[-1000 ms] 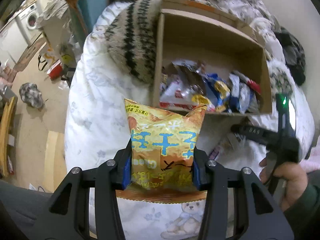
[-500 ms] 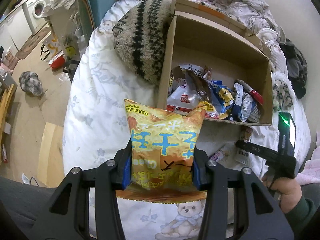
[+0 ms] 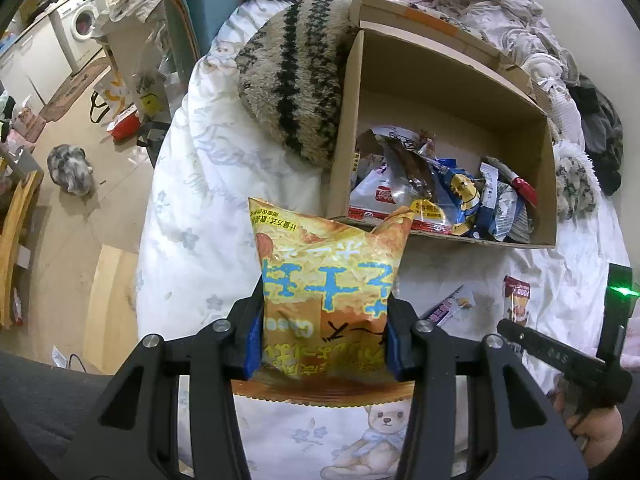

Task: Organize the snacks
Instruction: 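Lift the yellow bag with the left gripper while the right gripper grasps another rice-cake bar, then carry the yellow bag and rice-cake bar over the box and open both grippers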

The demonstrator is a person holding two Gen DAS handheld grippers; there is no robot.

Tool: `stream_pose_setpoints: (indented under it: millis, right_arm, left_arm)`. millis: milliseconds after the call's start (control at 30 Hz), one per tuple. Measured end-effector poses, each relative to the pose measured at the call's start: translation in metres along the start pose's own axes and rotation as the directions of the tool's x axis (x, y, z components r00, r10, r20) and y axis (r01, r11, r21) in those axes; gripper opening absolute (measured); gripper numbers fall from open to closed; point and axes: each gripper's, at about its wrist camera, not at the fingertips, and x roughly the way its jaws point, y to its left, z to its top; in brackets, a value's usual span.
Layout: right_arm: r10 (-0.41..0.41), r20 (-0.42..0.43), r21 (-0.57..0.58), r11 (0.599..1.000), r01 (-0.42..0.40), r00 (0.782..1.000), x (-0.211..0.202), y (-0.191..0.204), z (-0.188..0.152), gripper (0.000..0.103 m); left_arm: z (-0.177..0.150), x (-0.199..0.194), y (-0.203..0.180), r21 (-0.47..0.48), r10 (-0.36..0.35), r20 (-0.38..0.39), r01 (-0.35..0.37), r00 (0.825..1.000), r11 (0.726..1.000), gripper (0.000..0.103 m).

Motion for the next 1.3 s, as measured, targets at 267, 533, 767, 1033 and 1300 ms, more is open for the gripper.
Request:
stream_pose_setpoints:
  millis: [267, 533, 767, 1033, 1300]
  right_arm:
    - [0.151, 0.001, -0.139, 0.979, -0.150, 0.988, -0.024, 0.031, -0.011, 0.033]
    - [0.252, 0.064, -0.258, 0.939, -0.228, 0.966, -0.049, 0.064, -0.003, 0.033]
    - [0.318, 0.164, -0.285, 0.921, -0.264, 0.934, -0.100, 0.071, 0.032, 0.033]
    - [0.256, 0.268, -0.305, 0.937, -0.170, 0.929, -0.113, 0.068, 0.084, 0.033]
    - [0.206, 0.252, -0.227, 0.962, -0.150, 0.945, -0.075, 0.034, 0.125, 0.033]
  left_arm:
    - [-0.004, -0.005, -0.002, 0.006, 0.019, 0.032, -0.019, 0.999, 1.000, 0.043]
    - [0.009, -0.039, -0.006, 0.011, -0.007, 0.134, 0.005, 0.991, 1.000, 0.043]
    - [0.042, -0.058, -0.026, 0.048, -0.075, 0.176, 0.067, 0.982, 0.997, 0.043]
    - [0.076, -0.037, -0.081, 0.217, -0.072, 0.187, 0.030, 0.980, 0.976, 0.043]
    - [0.097, 0.025, -0.103, 0.204, -0.105, 0.138, 0.075, 0.985, 0.976, 0.043]
